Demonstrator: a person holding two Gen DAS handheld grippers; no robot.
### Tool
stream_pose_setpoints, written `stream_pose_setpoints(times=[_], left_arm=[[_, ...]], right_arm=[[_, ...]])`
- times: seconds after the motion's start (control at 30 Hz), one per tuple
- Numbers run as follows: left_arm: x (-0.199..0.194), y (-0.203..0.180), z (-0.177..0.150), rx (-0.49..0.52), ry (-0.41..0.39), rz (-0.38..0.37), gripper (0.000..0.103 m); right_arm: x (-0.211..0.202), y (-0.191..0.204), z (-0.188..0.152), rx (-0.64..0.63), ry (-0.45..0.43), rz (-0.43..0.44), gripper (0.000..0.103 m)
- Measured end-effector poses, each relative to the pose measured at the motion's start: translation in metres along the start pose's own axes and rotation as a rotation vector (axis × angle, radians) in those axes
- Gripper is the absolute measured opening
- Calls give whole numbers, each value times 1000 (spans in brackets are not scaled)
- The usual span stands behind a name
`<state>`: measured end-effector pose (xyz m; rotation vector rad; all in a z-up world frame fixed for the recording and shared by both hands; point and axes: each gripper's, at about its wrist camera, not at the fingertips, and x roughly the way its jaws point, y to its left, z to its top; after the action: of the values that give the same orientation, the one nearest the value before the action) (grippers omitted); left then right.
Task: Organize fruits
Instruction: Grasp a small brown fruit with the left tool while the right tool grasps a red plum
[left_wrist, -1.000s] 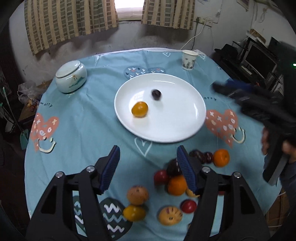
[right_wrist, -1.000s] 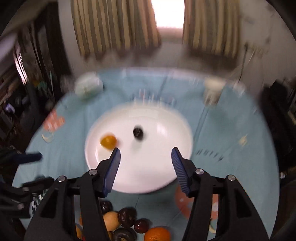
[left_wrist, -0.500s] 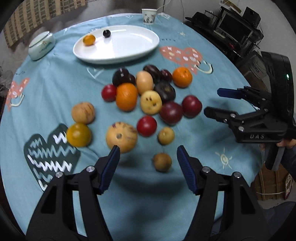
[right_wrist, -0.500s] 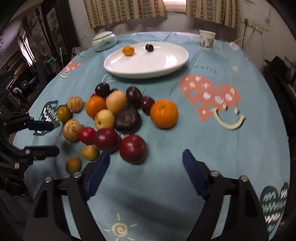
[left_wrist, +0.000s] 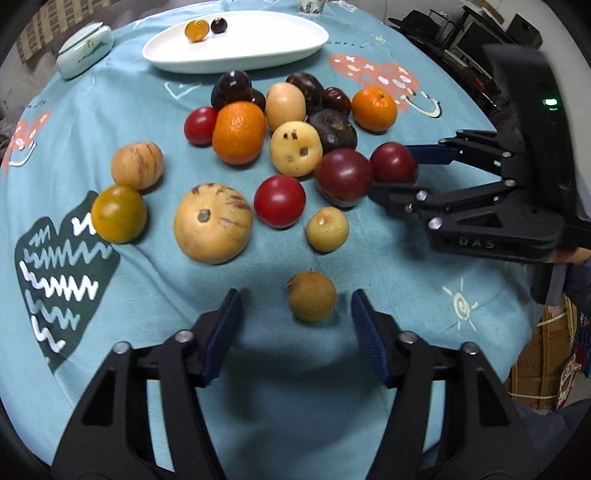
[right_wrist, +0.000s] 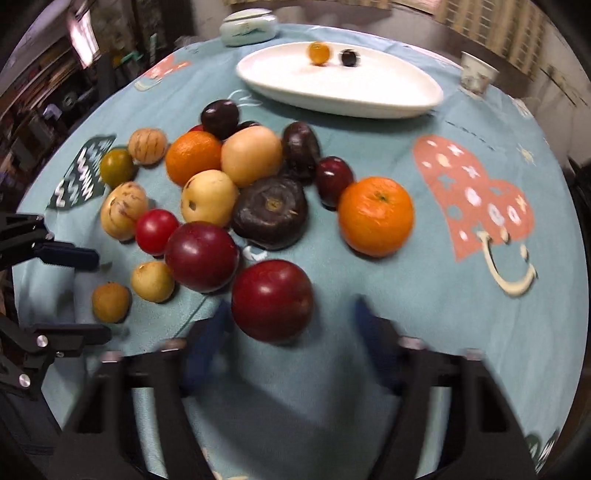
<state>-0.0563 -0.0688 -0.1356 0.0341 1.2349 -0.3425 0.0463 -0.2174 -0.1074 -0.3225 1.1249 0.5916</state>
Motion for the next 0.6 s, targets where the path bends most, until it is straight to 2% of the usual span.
stream_pose_setpoints(times=[0.1,0.27,0.6], left_arm=[[3,-1,3,-13,5,-6,28],[-2,-5,2,-5,14,-15,28],[-53,-13,35,64,-121,43,28]], right_arm=[[-3,1,1,-12,18,4,39],[-19,-4,-7,21,2,24,39],[-50,-1,-12,154,-94,71,39]])
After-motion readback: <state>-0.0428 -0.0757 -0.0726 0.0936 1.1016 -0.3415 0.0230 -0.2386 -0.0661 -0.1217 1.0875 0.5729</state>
